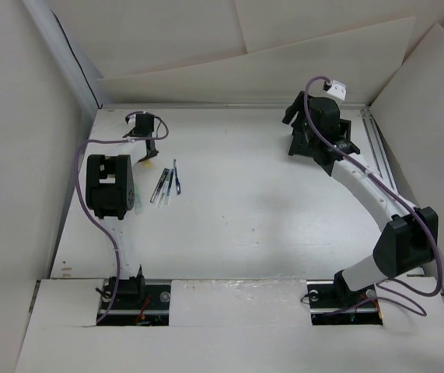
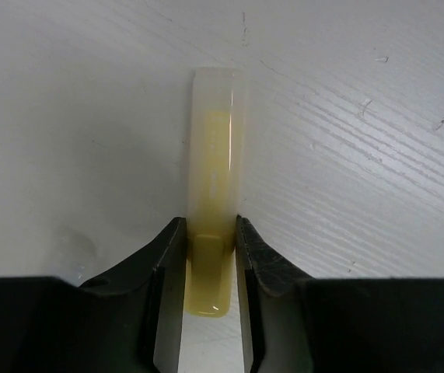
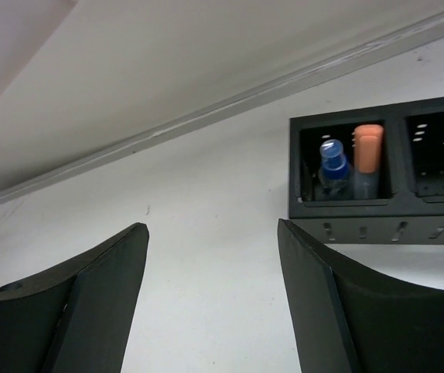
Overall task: Sort the stationery into containers
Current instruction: Pick up the stationery from the center of the board, then place the stationery in the storage box.
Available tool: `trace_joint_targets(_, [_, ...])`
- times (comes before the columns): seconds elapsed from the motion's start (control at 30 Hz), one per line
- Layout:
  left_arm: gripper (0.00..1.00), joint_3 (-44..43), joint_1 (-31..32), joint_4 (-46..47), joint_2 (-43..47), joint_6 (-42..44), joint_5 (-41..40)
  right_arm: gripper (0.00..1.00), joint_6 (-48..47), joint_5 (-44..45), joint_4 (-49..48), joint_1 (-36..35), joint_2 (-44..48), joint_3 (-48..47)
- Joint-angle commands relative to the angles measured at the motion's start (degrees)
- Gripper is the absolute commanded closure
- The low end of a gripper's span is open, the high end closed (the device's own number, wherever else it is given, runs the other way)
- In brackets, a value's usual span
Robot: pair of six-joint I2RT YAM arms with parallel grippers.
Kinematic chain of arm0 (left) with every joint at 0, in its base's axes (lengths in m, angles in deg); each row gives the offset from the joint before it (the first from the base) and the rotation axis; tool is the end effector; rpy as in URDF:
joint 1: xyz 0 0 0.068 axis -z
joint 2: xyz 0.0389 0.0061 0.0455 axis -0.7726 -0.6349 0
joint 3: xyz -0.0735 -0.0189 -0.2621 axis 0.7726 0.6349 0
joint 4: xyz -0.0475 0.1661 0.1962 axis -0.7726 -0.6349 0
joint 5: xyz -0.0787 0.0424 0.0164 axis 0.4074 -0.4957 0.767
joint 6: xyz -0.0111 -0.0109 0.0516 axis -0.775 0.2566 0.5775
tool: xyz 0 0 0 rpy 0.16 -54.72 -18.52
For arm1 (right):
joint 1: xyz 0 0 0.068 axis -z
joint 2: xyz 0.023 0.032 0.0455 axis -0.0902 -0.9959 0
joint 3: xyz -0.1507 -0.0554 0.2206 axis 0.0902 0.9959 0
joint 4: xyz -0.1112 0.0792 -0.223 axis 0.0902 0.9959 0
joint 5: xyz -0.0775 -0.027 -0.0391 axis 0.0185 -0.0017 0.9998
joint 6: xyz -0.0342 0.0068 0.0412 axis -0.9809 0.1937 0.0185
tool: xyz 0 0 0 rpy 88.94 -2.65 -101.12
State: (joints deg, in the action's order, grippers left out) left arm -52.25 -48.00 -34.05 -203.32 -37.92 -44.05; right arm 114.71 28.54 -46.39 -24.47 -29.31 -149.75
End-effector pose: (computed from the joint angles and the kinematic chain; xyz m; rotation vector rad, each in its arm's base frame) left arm 0.4630 -0.0097 0.1702 -0.4618 2.2692 0.1935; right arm 0.3415 0.1052 0.3619 0.3998 1.7606 0.2217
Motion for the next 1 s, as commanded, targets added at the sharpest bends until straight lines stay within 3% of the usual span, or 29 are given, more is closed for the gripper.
trace_joint_targets(0.0, [0.92, 0.3, 1.5, 0.7, 5.6, -1.3, 0.0, 0.27, -0.5, -4.3, -1.4, -2.1, 1.7, 0.5])
trace_joint_targets(0.17, [0.94, -0.4, 2.8, 2.4, 13.8, -3.8, 7.5, 0.22, -1.1, -14.2, -0.8, -5.0, 1.7, 0.5])
trace_joint_targets(0.3, [0.94, 7.5, 5.7, 11.9, 21.5, -6.2, 19.0, 0.21, -1.1, -21.4, -0.8, -6.0, 2.9, 0.5])
trace_joint_targets(0.43, [0.94, 14.2, 12.9, 17.4, 25.5, -6.7, 20.5, 0.18, -1.1, -27.0, -0.8, -6.0, 3.4, 1.0])
trace_joint_targets(0.6, [0.94, 18.1, 23.5, 21.8, 27.3, -7.3, 20.0, 0.18, -0.6, -27.6, -0.8, -7.3, 3.4, 2.2])
trace_joint_targets(0.7, [0.94, 19.9, 26.2, 24.8, 27.8, -8.4, 21.0, 0.18, -0.6, -26.6, -0.8, -7.9, 4.2, 3.7])
trace_joint_targets(0.97, [0.94, 21.6, 26.8, 28.9, 29.1, -9.1, 26.7, 0.14, 1.1, -26.6, -0.8, -7.9, 4.9, 4.9])
